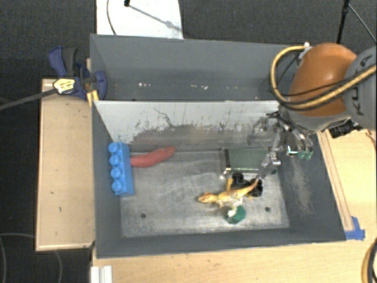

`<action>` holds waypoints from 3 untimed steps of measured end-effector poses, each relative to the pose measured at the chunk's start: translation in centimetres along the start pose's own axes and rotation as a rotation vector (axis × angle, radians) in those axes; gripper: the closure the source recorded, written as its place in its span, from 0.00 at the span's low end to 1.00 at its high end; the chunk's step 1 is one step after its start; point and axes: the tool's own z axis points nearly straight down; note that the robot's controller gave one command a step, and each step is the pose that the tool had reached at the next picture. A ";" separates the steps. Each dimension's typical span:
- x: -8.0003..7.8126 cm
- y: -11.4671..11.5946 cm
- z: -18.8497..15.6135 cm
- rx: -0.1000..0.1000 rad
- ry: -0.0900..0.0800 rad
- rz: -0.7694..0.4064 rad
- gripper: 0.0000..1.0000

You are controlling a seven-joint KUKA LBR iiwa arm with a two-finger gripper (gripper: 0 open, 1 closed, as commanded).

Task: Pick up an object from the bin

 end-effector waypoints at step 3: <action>1.7 1.1 7.9 0.006 -0.031 -0.027 1.00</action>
Offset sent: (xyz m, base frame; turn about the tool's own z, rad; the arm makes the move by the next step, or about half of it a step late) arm -0.0590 -0.0191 -0.0972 -0.2790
